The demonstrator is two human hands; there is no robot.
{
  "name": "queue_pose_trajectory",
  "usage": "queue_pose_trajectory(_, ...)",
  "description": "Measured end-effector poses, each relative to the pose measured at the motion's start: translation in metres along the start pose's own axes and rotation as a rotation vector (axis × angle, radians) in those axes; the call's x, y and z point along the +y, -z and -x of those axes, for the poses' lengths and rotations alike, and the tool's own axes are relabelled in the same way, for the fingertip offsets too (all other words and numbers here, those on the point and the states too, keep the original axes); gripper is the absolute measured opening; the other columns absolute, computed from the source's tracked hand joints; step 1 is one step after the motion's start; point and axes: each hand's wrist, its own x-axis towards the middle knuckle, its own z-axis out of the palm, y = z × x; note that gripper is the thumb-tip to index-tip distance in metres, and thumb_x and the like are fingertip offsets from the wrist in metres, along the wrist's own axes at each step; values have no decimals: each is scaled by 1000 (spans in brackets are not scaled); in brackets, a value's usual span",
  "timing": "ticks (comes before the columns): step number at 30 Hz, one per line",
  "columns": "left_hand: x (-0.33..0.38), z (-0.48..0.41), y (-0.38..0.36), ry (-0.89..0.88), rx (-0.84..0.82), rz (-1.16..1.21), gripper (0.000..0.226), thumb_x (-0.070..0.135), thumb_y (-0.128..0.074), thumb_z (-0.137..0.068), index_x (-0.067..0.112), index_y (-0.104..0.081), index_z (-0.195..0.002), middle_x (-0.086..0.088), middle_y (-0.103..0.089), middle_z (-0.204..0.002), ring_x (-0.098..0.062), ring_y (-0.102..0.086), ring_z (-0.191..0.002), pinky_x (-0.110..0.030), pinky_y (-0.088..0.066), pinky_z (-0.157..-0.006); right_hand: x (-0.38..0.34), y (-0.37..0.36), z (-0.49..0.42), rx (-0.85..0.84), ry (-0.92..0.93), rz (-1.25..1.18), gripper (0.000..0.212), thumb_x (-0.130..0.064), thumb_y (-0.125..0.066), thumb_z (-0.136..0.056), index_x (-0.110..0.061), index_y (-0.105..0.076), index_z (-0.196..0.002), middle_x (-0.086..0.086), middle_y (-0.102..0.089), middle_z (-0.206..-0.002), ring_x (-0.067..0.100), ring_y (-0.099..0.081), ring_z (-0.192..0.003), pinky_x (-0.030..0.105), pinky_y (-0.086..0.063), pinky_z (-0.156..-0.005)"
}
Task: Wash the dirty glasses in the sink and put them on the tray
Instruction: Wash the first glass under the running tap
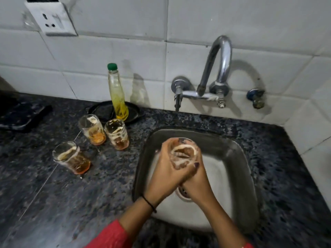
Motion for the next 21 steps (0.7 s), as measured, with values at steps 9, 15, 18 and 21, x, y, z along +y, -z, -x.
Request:
queue_pose_trajectory(9, 4, -144, -34, 303, 259, 55, 75, 42, -46, -95, 10, -6, -150, -14, -13, -158, -29, -17, -144, -37, -19, -115, 4, 51, -30, 227, 44, -68, 96, -9, -78, -73, -47, -20, -141, -16, -45, -133, -1, -53, -117, 30, -46, -97)
queue_pose_trajectory(15, -9, -192, -36, 337, 287, 151, 45, 36, -29, -101, -2, -50, -114, -3, -49, -74, -18, -47, -69, -30, -36, -68, 1, 53, -44, 236, 19, 26, 84, -15, -80, -70, -44, -31, -131, -20, -56, -110, 4, -64, -97, 39, -53, -90)
queue_pose_trajectory(18, -7, -190, -34, 461, 272, 556, 40, 41, -24, -101, 14, -48, -82, 0, -34, -64, -14, -36, -58, -29, -35, -59, 1, 53, -45, 242, 13, 59, 84, -16, -81, -68, -45, -31, -129, -19, -57, -108, 6, -65, -95, 41, -54, -88)
queue_pose_trajectory(21, -6, -184, -26, 529, 249, 745, 43, 50, -27, -99, 14, -49, -92, -6, -45, -79, -17, -50, -74, -31, -45, -76, 0, 52, -45, 239, 10, 87, 82, -15, -81, -68, -44, -32, -127, -19, -57, -106, 3, -65, -92, 38, -55, -86)
